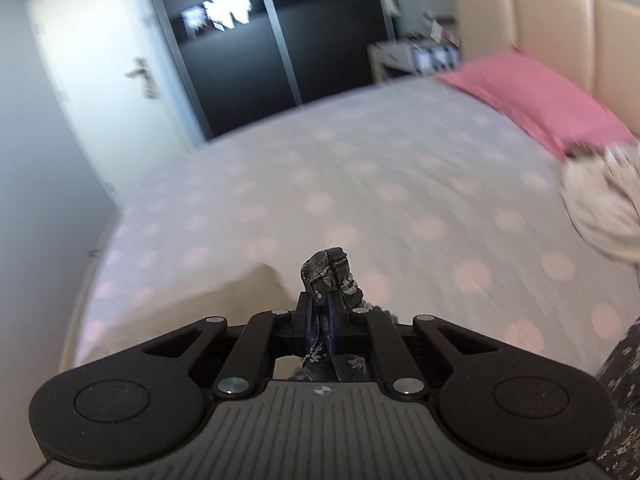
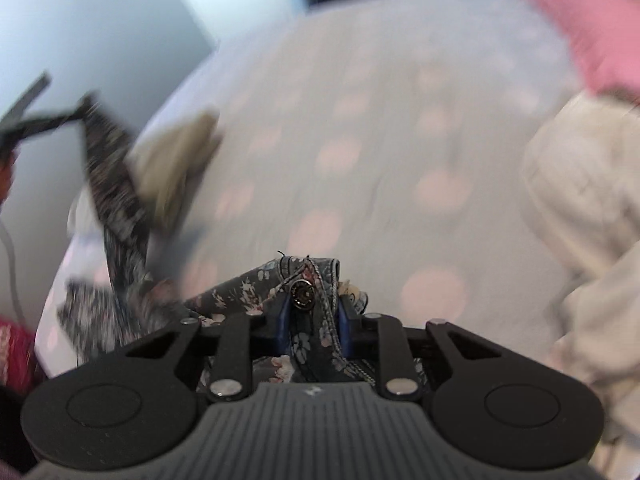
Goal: Fold clothes
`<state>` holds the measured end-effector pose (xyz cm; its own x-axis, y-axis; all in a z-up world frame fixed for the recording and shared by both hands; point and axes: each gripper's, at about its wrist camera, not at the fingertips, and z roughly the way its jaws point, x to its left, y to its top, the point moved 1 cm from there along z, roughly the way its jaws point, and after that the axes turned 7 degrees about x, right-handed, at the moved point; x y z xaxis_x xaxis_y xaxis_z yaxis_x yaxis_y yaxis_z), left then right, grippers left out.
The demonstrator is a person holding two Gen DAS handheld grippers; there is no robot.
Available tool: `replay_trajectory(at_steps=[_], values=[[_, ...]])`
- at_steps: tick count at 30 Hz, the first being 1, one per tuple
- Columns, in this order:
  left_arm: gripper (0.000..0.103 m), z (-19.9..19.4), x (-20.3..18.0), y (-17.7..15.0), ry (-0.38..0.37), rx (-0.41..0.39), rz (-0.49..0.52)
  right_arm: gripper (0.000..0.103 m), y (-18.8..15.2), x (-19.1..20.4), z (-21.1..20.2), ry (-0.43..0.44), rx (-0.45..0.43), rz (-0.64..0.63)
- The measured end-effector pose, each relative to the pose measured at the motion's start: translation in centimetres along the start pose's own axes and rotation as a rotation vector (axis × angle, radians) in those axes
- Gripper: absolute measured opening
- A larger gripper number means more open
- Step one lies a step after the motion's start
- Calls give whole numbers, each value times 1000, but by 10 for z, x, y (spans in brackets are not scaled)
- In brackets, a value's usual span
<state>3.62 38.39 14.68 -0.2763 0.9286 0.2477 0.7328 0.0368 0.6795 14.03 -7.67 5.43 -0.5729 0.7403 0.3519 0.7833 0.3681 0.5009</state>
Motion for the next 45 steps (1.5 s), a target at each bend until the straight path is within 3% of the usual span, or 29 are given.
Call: replay_trajectory(at_steps=[4, 8, 19, 25, 27, 31, 37, 41, 45], values=[[6, -42, 45, 1, 91, -67, -112, 25, 4, -11, -64, -76, -145, 23], [6, -48, 74, -21, 182, -46, -178, 25, -15, -20, -90, -151, -153, 36], [5, 4, 114, -142, 279, 225, -272, 24, -104, -42, -15, -289, 210, 45], [5, 8, 128, -190, 335, 241, -365, 23, -132, -39, 31, -322, 416, -52], [5, 12, 130, -202, 363, 245, -394, 14, -138, -37, 37, -332, 444, -75], [5, 17, 128, -222, 402, 223, -426, 17, -144, -34, 38, -345, 455, -104], [5, 18, 125, -230, 412, 236, -440, 24, -112, -34, -3, -345, 312, -79], [5, 14, 130, -229, 402, 218, -480, 37, -77, -47, -20, -343, 184, -25], [5, 15, 131, -229, 399, 219, -482, 52, -52, -78, 16, -347, 156, 39]])
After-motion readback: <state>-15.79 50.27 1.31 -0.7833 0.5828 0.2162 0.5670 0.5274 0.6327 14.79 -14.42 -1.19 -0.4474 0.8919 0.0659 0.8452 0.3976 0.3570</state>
